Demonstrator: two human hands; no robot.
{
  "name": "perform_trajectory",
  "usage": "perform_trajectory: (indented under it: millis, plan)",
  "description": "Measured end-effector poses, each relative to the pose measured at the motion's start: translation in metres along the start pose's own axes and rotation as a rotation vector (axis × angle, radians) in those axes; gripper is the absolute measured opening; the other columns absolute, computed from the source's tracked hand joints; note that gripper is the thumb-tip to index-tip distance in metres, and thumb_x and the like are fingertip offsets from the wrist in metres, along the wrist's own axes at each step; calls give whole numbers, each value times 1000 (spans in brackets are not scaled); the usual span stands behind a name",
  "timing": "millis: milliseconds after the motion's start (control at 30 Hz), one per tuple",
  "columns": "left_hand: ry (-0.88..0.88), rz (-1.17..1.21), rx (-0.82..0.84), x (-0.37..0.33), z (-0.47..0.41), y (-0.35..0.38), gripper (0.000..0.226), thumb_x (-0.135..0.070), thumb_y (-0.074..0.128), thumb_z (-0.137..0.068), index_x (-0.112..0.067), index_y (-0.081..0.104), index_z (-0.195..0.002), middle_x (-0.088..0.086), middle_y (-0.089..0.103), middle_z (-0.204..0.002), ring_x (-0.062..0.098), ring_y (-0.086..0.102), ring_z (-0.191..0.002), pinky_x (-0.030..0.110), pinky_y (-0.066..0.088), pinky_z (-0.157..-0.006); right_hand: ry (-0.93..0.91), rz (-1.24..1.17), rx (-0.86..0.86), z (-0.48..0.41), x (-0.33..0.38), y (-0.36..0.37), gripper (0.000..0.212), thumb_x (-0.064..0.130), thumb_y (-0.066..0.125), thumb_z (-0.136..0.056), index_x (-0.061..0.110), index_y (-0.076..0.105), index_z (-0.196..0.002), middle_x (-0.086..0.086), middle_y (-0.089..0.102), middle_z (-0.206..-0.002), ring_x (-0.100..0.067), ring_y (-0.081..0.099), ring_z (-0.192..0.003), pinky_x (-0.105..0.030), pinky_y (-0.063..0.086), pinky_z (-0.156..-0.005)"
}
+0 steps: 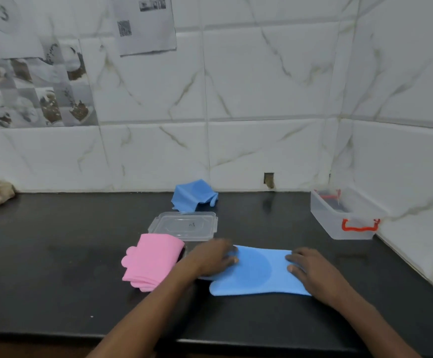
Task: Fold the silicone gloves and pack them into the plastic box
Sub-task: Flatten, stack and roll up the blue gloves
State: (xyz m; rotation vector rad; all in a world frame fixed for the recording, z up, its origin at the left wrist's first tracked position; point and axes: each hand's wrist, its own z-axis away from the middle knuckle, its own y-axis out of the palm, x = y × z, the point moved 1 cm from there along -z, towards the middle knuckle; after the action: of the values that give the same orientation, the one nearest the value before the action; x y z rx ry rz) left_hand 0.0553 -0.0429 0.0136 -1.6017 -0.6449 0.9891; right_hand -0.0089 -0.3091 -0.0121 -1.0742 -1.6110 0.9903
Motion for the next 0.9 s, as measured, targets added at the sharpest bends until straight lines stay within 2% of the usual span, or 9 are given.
perform_trajectory:
  millis: [67,167,300,467,567,633,733,800,900]
  plan:
    - [-70,136,-222,12,-15,-21,26,-20,54,-94,-10,71,-111,11,70,-113,29,65,-106,30,48,-84,7,-22,-38,1,-2,2,38,39,48,-98,26,58,-132,7,50,-138,-11,46,-126,-25,36,-105]
    - [-225,97,-395,43,-49,-47,29,-2,49,-91,-4,70,-111,18,67,-110,34,63,-103,37,51,-85,-2,-14,-75,2,-3,6,36,40,46,-98,30,56,-132,11,48,-140,-6,43,-129,-21,31,-107]
    - [-382,-92,-281,83,-96,-62,34,-5,41,-94,-7,64,-120,22,48,-132,36,36,-132,42,37,-106,-2,-21,-118,-2,-4,8,36,45,43,-98,35,54,-130,17,45,-141,0,38,-131,-18,31,-106]
    - [-473,-224,-8,108,-127,-56,46,-15,34,-97,-16,48,-141,19,-2,-162,39,-9,-149,57,3,-119,-11,-7,-171,-11,-5,10,36,46,43,-98,37,54,-131,21,43,-141,2,38,-131,-12,29,-104]
    - [-531,-281,122,116,-134,-50,49,-20,30,-99,-10,39,-145,14,1,-163,38,-10,-149,64,-3,-116,-108,25,-139,-11,-1,2,34,35,91,-59,31,77,-89,14,71,-101,3,67,-91,-8,50,-70]
    - [-519,-316,101,116,-139,-52,46,-22,29,-100,-10,43,-141,11,24,-155,37,6,-148,65,3,-115,-115,15,-214,-11,4,2,43,25,100,-28,29,76,-63,13,72,-72,0,69,-63,-11,49,-46]
    - [-478,-336,-122,111,-144,-72,34,-14,39,-97,-10,57,-126,9,49,-134,28,41,-131,52,28,-111,-90,13,-189,-6,8,0,32,36,89,-61,33,76,-89,18,69,-100,5,66,-89,-6,48,-67]
    - [-440,-194,-351,106,-146,-95,29,-8,46,-95,-5,63,-118,13,58,-126,29,55,-118,40,40,-100,-110,-18,-279,-7,-3,9,30,45,50,-95,39,59,-123,26,48,-131,6,45,-122,-7,36,-93]
    - [-336,-9,-619,96,-145,-133,25,-1,47,-92,3,63,-110,20,62,-116,35,59,-106,40,45,-88,-45,-45,-212,-8,-4,10,35,47,33,-100,39,50,-130,26,41,-137,4,36,-128,-11,31,-98]
